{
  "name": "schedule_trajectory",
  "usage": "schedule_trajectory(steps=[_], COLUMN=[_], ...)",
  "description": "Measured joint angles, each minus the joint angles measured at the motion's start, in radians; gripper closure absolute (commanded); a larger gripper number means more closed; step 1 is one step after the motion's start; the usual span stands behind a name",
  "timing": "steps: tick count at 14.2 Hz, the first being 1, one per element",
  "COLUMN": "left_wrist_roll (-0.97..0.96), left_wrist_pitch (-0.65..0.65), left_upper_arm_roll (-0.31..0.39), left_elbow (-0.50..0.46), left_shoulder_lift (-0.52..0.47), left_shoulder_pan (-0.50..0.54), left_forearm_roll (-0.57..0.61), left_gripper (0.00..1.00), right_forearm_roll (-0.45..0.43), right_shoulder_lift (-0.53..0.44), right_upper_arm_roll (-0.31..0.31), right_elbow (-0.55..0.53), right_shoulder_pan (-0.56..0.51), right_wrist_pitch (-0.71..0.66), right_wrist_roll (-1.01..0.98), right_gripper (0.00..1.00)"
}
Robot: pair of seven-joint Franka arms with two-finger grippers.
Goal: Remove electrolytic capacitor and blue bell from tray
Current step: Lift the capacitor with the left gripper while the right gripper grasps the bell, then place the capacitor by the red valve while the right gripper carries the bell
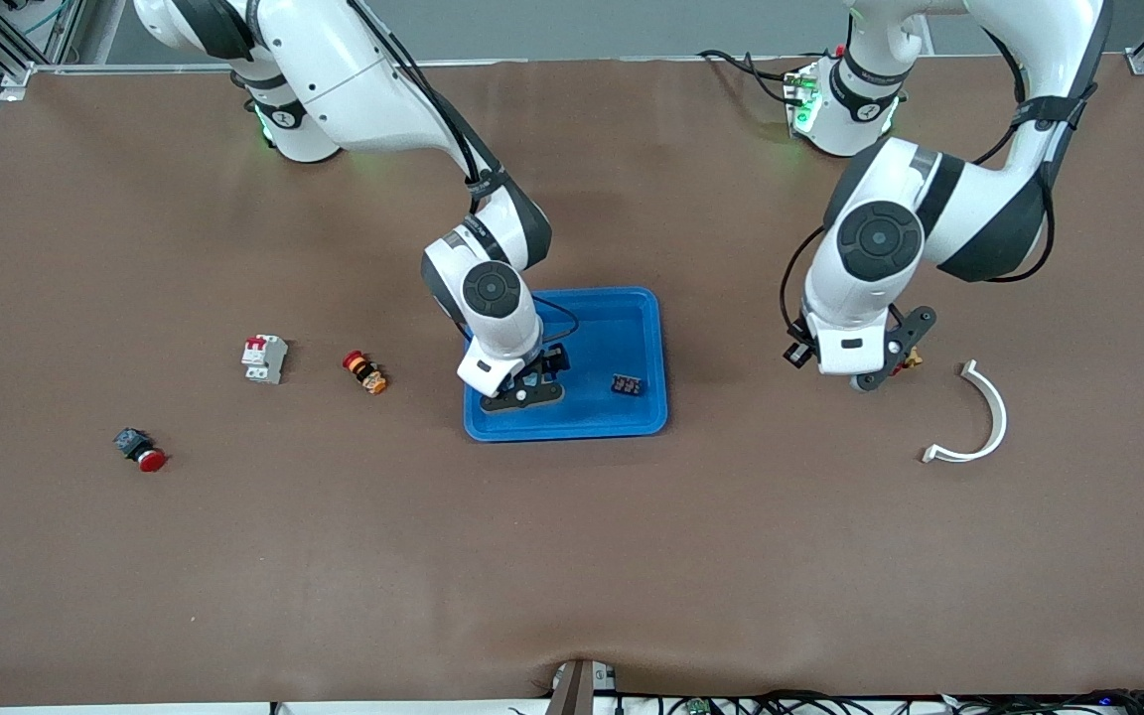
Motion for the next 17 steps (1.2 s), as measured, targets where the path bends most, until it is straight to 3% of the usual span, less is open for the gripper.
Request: schedule_trajectory(steps=[4,13,17], left_wrist_roll=[0.151,0.2,0.2], left_wrist_pitch=[0.0,0.202,0.299], left_upper_arm_roll=[0.001,0.003,0.006], left_elbow=[-0.07,-0.278,-0.356], left_shoulder_lift=[0.0,0.002,0.003], left_shoulder_pan=[0.1,0.208,0.257], left_forearm_roll=[0.0,0.016,0.016], left_gripper=[1.0,1.0,1.0], right_forearm_roll=[0.0,0.0,0.0], right_shoulder_lift=[0.0,-0.003,-0.003], right_upper_arm_roll=[0.0,-0.004,-0.006], right_elbow=[-0.002,-0.006,-0.005], right_shoulder_pan=[0.0,0.001,0.0], right_wrist_pitch=[0.0,0.0,0.0], right_wrist_roll=[0.0,0.0,0.0], right_gripper=[0.0,0.57,0.59])
